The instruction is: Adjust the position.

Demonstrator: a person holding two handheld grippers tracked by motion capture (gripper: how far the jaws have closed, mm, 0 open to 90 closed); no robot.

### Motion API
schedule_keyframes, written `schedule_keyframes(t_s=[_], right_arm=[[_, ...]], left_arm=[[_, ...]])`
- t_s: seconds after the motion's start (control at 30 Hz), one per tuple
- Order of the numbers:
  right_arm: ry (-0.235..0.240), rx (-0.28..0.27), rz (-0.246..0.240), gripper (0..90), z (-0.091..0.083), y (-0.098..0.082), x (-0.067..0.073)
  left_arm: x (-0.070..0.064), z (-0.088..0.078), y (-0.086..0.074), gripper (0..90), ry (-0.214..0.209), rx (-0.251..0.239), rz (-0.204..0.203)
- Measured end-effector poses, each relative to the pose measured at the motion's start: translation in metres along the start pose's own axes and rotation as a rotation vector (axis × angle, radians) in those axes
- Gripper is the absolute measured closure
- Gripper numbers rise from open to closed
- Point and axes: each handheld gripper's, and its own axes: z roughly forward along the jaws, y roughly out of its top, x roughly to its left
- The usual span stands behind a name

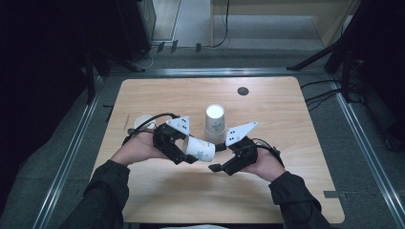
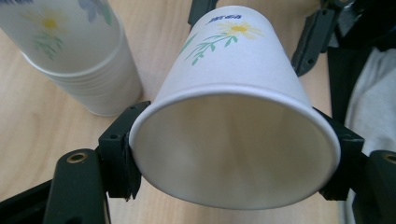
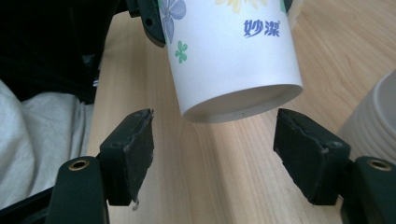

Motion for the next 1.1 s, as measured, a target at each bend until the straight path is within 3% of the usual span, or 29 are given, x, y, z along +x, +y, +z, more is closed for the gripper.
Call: schedule_keyframes(t_s=[0.2,0.43,0.7,0.87,1.1], right_arm=[[0.001,-0.012,0.032,28.7,0.003,-0.002,-0.008],[-0.005,0.031,-0.002,27.5,0.015,-0.002,-0.005],[0.031,0.052,-0.032,34.1,0.023,-0.002,-0.001],[0.041,0.069,-0.039,35.0,0.023,-0.003,0.000],[0.033,0.053,-0.045,34.7,0.019,-0.002,-0.001]], left_arm=[[0.001,0.009,0.006,25.9,-0.006,0.070,0.014],[-0.003,0.025,0.007,25.7,-0.046,0.121,0.021],[-0.006,0.036,0.009,25.6,-0.062,0.166,0.034],[-0.007,0.039,0.007,25.1,-0.073,0.159,0.029],[-0.006,0.035,0.003,18.3,-0.064,0.111,0.017]])
